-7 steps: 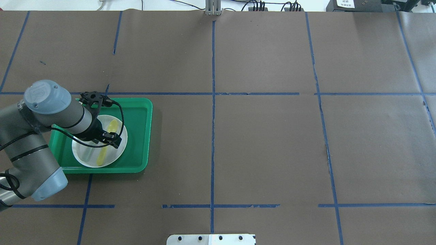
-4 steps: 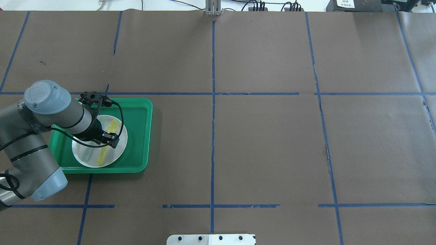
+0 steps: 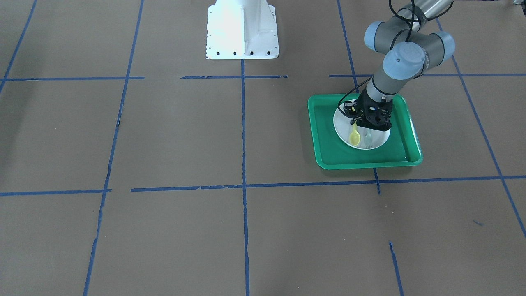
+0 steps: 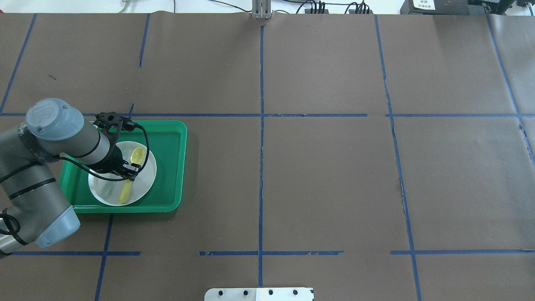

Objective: Place spoon
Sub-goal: 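Close the left gripper on the yellow spoon handle, then carry the yellow spoon off the plate and lower it onto the tray beside the plate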

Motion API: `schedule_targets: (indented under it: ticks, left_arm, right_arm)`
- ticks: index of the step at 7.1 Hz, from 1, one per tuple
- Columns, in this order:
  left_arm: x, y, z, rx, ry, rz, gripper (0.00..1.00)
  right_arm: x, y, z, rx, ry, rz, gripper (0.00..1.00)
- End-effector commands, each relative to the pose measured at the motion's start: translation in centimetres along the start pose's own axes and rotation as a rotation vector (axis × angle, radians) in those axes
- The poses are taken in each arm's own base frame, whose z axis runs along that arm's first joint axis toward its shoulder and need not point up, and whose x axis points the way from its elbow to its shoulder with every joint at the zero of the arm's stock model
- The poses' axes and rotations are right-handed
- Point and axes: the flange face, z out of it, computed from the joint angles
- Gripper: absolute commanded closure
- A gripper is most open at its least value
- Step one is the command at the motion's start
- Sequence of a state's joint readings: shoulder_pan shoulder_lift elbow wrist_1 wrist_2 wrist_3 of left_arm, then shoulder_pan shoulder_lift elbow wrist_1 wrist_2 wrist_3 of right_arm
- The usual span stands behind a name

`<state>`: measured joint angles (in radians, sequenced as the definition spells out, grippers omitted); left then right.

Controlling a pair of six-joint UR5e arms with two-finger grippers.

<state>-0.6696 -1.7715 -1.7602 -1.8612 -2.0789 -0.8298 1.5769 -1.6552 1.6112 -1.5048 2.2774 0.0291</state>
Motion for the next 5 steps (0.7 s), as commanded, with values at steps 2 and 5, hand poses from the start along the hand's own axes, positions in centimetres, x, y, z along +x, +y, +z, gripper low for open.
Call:
schedule_targets:
  ticks: [2,5]
  left_arm:
    - [1.6,0.2,-3.6,0.049,0.045,0.018,1.00]
    - [2.1,-0.5,-4.0,0.061,0.054,-0.025,1.00]
  right_arm:
    - [0.0,0.0,0.0,0.001,-0.001,-0.001,0.00]
    - [0.0,0.0,0.0,0.000,-0.001,0.000,0.00]
